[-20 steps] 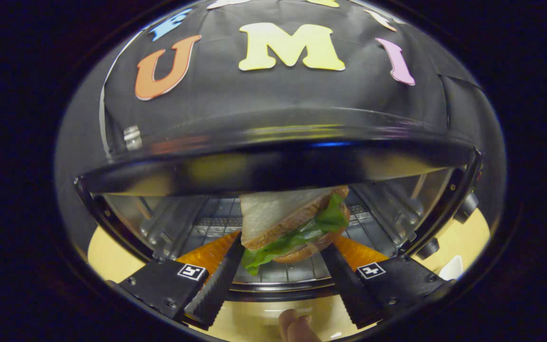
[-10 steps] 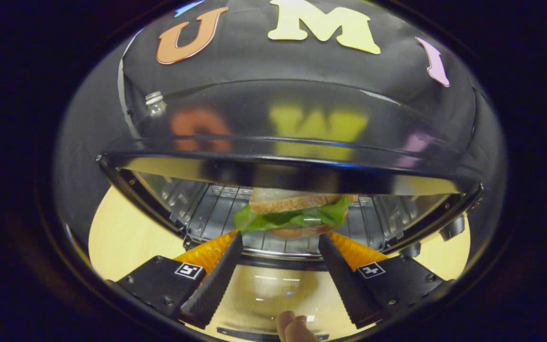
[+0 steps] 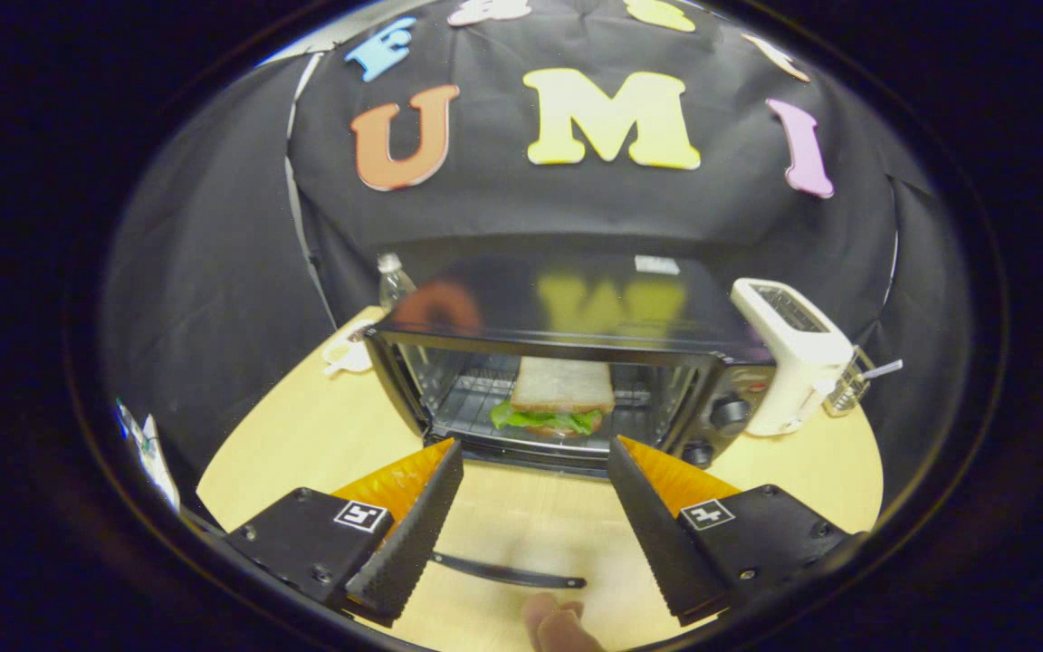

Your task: Open the electric oven with the left hand, put the food in, and close the electric oven.

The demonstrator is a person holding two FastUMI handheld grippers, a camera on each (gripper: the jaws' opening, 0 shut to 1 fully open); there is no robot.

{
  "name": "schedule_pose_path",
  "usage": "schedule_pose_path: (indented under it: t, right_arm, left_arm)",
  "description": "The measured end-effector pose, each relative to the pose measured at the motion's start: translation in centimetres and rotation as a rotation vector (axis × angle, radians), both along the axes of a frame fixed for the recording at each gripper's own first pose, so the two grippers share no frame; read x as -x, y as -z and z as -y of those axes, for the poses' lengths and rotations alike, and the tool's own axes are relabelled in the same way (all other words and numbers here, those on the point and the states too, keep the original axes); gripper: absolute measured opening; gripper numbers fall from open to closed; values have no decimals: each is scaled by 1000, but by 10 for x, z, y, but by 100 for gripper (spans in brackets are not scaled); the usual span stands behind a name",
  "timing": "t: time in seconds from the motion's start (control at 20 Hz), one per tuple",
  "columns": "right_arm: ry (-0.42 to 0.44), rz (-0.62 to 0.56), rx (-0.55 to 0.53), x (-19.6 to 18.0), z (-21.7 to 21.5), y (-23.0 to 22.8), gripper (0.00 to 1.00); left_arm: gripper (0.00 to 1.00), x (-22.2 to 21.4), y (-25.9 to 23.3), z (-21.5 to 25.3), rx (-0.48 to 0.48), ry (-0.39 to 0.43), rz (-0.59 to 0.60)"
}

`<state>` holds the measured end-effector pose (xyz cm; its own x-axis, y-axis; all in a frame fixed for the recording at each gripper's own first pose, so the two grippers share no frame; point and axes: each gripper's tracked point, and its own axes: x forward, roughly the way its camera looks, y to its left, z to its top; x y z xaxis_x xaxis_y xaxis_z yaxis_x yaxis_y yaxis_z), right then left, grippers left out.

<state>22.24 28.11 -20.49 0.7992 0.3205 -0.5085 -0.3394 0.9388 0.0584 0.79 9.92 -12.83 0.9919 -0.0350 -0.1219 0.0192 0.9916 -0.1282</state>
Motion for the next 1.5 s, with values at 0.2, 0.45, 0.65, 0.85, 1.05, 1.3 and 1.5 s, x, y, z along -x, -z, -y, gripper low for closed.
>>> schedule_pose_path:
  t: [0.2,0.45,0.65,0.85,1.05,1.3,1.5]
  right_arm:
    - [41,230,-31,51,53,-68,100]
    - [124,394,-77,106,127,-129,100]
    - [223,521,-59,136,198,-158,92]
    - [253,551,-89,156,239,-174,93]
    - [318,549,-92,151,287,-172,100]
    - [349,601,-59,144,318,-171,100]
    - [329,581,-66,135,324,-162,92]
  left_arm:
    - [93,-9,-1,16,15,3,-12]
    - [93,-30,20,41,-32,-2,-78]
    - [93,-52,40,83,-12,64,-137]
    - [93,-71,58,119,-5,129,-190]
    - [93,-88,87,149,-37,176,-252]
    - [93,-104,135,175,-69,196,-390]
    - [93,-114,164,185,-87,192,-481]
